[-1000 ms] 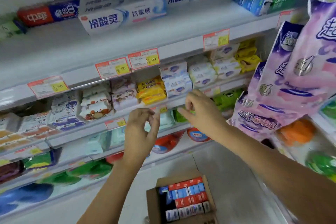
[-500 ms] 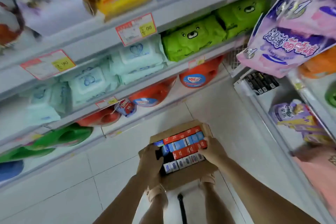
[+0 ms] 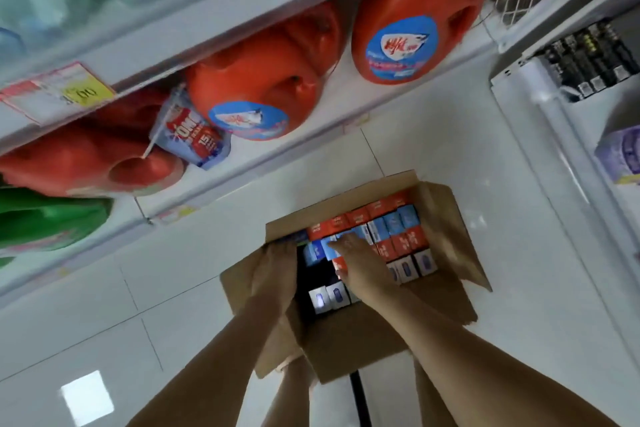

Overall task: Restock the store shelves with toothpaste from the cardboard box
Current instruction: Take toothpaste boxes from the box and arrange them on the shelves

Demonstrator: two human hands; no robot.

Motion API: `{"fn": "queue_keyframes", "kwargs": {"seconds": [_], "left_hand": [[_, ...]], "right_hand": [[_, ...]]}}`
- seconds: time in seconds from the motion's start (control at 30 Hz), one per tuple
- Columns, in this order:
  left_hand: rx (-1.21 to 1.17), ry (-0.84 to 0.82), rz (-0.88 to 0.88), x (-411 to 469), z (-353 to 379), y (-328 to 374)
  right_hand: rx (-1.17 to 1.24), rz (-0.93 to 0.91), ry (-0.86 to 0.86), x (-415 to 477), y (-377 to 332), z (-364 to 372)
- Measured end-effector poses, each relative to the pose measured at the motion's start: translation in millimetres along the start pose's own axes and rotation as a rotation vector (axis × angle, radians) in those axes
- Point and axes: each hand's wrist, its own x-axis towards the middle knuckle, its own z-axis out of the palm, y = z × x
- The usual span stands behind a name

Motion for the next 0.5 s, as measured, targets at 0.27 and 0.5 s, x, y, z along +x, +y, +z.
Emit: {"fn": "queue_keyframes", "kwargs": {"seconds": [0.27,0.5], "left_hand": [[0.747,-0.002,0.07,21.5,23.5,-3.3],[0.906,-0.1,0.036,26.6,26.1,0.4]], "right_hand": [[-0.029,-0.173,0.152,48.1,-17.8,47.3],[-0.098,-0.203,0.32,58.3,-20.9,67.8]]}}
